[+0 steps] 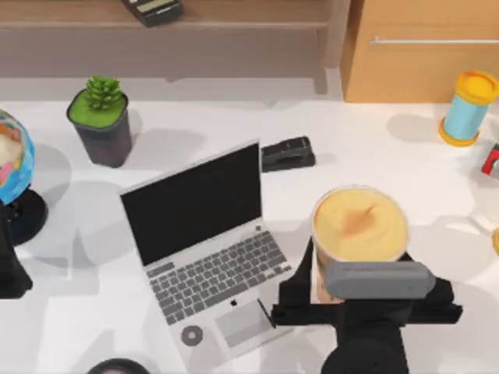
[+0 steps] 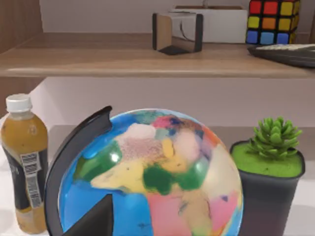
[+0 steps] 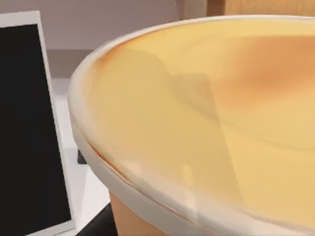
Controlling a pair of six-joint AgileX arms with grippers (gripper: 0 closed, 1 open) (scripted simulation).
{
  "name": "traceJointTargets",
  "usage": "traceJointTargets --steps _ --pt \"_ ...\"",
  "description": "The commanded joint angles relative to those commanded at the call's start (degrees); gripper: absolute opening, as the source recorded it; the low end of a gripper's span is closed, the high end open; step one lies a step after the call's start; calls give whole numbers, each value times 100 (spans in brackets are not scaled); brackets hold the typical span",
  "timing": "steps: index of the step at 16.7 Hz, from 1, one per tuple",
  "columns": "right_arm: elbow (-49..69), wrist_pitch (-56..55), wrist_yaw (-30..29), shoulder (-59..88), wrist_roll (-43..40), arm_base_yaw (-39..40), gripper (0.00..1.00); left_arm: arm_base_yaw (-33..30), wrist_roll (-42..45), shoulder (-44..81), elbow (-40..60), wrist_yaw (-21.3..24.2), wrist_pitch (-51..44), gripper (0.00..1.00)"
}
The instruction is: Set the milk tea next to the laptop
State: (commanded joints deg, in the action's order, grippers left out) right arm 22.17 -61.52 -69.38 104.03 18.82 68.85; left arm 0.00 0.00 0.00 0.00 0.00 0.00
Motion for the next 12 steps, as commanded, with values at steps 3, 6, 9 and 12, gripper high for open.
traceJointTargets --steps 3,6,9,12 --pt "0 0 0 0 0 0 68 0 0 0 0 0 0 100" --pt "0 0 0 0 0 0 90 0 0 0 0 0 0 100" --pt "0 0 0 0 0 0 100 0 0 0 0 0 0 100" --pt "0 0 0 0 0 0 100 0 0 0 0 0 0 100"
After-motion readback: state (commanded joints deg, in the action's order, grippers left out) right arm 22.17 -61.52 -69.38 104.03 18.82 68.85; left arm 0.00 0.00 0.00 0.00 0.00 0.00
